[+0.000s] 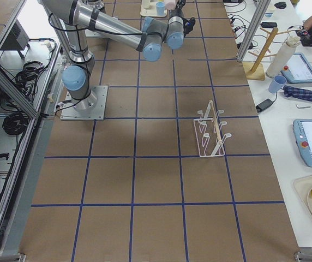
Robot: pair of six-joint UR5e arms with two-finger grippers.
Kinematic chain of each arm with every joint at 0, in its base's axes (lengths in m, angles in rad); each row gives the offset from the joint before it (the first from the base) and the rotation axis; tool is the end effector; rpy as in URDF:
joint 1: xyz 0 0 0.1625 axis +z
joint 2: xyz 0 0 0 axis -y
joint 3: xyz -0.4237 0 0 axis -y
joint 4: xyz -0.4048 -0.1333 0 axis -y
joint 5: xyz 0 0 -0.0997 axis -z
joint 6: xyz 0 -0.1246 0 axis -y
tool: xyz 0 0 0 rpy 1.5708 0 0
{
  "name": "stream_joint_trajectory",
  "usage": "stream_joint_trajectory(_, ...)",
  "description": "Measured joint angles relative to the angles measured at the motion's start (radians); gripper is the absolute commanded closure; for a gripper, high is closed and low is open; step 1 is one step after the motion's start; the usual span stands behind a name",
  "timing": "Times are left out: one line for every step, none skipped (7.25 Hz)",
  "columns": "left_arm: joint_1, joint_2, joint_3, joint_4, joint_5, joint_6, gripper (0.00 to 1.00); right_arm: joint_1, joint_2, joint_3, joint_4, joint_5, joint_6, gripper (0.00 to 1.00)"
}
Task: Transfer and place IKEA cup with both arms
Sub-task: 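Carry the pink cup to the tray with the left gripper while the right gripper withdraws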
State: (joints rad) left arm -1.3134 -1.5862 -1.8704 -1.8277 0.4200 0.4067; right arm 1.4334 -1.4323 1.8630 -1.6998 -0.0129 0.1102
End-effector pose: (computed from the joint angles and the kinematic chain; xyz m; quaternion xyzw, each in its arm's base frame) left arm -0.1250 -0.4959 0.3640 0.0930 -0.8141 -0.0535 0.5707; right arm 0.1841 -0.5515 0.3820 0.1916 0.6852 0.0975 0.6959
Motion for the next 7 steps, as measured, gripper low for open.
stream_joint_trajectory(0.031,0.006,0.005,0.001,0.146,0.003,1.00,-0.058,-0.008,-0.007,0.003,-0.089,0.012,0.00)
stream_joint_trajectory(0.063,0.022,0.010,0.002,0.308,0.006,1.00,-0.085,-0.025,-0.016,0.006,-0.215,0.040,0.00)
stream_joint_trajectory(0.084,0.042,0.015,0.019,0.466,0.007,1.00,-0.095,-0.061,-0.033,0.009,-0.381,0.100,0.00)
stream_joint_trajectory(0.098,0.059,0.017,0.065,0.618,0.007,1.00,-0.095,-0.116,-0.051,0.011,-0.563,0.173,0.00)
stream_joint_trajectory(0.121,0.067,0.014,0.122,0.770,0.013,1.00,-0.089,-0.181,-0.060,0.013,-0.737,0.224,0.00)
stream_joint_trajectory(0.158,0.072,0.006,0.170,0.890,0.044,1.00,-0.073,-0.234,-0.063,0.014,-0.904,0.246,0.00)
stream_joint_trajectory(0.216,0.070,-0.015,0.227,0.967,0.115,1.00,-0.035,-0.264,-0.070,0.015,-1.079,0.257,0.00)
